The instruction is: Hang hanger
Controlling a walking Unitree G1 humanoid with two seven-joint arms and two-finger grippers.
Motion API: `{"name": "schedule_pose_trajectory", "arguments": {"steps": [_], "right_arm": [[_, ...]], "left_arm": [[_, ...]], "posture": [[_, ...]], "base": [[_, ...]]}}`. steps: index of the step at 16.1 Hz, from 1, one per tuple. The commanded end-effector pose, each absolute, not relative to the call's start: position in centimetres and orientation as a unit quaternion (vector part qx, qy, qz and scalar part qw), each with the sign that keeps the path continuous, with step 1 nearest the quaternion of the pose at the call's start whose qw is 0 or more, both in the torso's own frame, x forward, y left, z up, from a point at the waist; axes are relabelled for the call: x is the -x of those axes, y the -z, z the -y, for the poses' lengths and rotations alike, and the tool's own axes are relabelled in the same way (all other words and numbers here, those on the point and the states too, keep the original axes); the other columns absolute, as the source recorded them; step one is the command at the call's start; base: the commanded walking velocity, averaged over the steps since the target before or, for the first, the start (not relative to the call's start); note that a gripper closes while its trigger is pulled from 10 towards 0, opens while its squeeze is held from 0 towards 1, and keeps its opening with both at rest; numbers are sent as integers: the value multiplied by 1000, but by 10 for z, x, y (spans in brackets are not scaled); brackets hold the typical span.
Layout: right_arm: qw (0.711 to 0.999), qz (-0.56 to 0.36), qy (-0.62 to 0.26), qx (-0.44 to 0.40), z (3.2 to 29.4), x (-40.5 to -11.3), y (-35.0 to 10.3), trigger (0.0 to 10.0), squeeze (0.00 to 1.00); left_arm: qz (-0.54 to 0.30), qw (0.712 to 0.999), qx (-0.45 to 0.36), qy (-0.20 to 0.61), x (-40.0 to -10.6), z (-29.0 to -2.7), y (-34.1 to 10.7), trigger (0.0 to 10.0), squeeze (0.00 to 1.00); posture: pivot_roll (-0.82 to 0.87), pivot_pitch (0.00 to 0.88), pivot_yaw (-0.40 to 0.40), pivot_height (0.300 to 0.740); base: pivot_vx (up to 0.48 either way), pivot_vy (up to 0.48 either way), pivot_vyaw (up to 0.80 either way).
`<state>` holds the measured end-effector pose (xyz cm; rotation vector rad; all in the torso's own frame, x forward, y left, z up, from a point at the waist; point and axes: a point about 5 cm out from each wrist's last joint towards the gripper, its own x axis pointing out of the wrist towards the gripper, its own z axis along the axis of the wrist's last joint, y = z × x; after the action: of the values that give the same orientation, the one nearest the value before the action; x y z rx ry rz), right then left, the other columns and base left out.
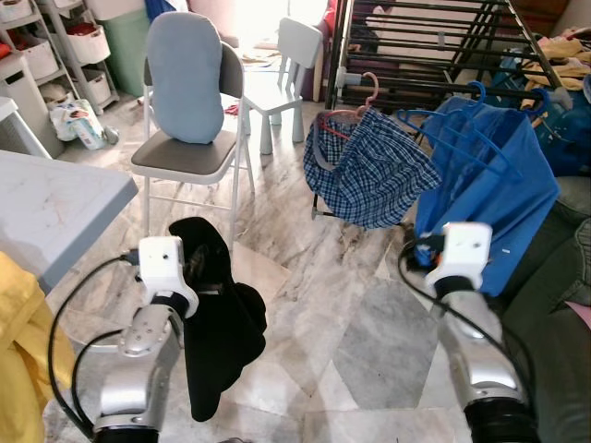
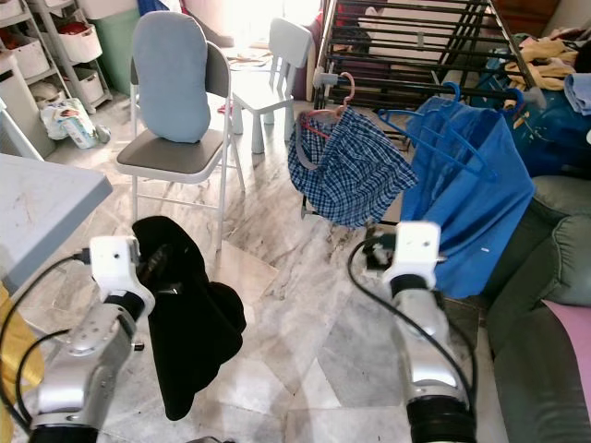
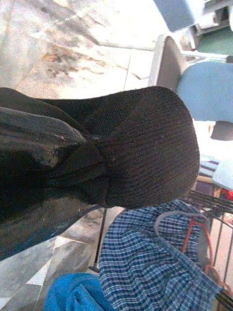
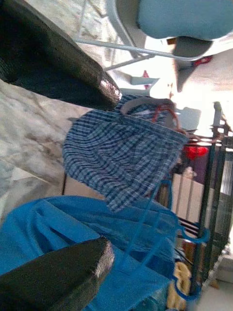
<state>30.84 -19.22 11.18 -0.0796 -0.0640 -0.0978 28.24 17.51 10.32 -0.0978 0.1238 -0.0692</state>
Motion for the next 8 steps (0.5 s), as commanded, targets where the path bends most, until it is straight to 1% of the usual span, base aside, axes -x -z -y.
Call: {"name": "schedule_pose_trajectory", "arguments": {"steps": [1, 2, 3, 5, 7, 8], "right_arm": [[997, 32, 58, 35, 197, -307, -115, 10000, 0], [997, 35, 60, 33, 197, -307, -117, 10000, 0], [996, 36, 67, 39, 199, -306, -116, 10000, 0], [995, 37, 85, 30, 201, -302, -118, 10000, 0], [995, 32, 88, 19, 201, -296, -120, 10000, 0], [996, 23, 80, 15, 199, -284, -120, 10000, 0]], "left_arm": [[-46, 998, 39, 36, -284, -176, -113, 10000, 0], [-47, 997, 35, 40, -285, -177, -112, 10000, 0], [-48, 997, 42, 40, -290, -177, -108, 10000, 0], [-42, 997, 37, 49, -292, -176, -109, 10000, 0], [-33, 997, 33, 56, -288, -178, -112, 10000, 0], [-25, 998, 18, 60, -279, -183, -113, 10000, 0]], "posture": [[-82, 0, 5, 740], [-85, 0, 5, 740], [-106, 0, 30, 740], [-116, 0, 48, 740], [-118, 0, 65, 740], [-118, 0, 65, 740]], "base": [[0, 0, 0], [0, 0, 0], [0, 0, 0], [0, 0, 0], [0, 0, 0], [0, 0, 0]]}}
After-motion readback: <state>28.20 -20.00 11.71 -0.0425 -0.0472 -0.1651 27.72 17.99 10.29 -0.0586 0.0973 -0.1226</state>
